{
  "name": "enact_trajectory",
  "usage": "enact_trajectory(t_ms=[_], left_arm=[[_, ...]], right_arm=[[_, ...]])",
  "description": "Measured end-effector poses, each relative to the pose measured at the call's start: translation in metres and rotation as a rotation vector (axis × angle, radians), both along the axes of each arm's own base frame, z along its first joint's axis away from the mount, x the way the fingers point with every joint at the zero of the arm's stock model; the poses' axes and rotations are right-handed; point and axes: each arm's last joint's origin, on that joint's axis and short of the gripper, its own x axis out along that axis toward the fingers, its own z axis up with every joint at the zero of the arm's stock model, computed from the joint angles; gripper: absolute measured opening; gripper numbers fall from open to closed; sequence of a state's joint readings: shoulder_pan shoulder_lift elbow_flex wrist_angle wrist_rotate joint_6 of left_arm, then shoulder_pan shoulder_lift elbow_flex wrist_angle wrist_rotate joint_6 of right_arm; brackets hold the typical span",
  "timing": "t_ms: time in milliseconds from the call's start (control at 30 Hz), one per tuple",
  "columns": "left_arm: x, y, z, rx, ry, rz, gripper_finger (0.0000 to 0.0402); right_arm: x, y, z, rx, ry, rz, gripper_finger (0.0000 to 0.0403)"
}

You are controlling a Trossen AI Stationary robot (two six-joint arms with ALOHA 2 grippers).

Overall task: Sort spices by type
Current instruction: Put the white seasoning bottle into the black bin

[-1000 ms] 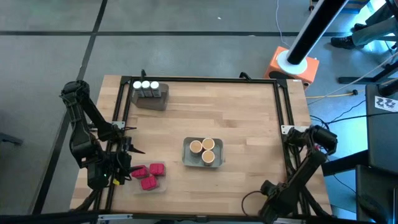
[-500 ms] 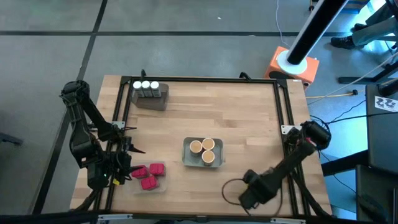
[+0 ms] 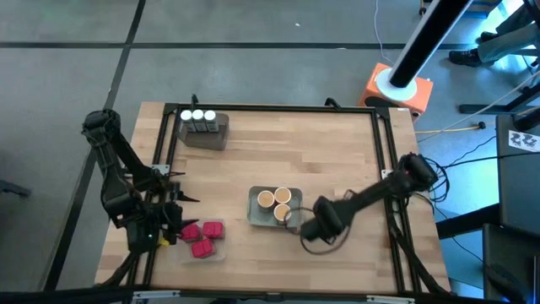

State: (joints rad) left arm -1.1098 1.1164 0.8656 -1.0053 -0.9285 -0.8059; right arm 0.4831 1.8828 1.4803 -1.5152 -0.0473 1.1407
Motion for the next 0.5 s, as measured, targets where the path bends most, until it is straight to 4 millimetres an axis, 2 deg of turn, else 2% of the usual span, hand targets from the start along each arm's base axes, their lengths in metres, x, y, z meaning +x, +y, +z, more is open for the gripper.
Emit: enact_trajectory(t_ms=[267, 500], left_arm=[[0.011, 0.013, -0.022, 0.029, 0.051, 0.077, 0.0262], [0.026, 0.022, -0.045, -0.011, 0.153, 0.056, 0.0262]], right_arm=[[0.025, -0.063, 0.0, -0.073, -0.024, 0.022, 0.0204], [0.039, -0.122, -0.001, -0.081, -0.04, 0.005, 0.0204]])
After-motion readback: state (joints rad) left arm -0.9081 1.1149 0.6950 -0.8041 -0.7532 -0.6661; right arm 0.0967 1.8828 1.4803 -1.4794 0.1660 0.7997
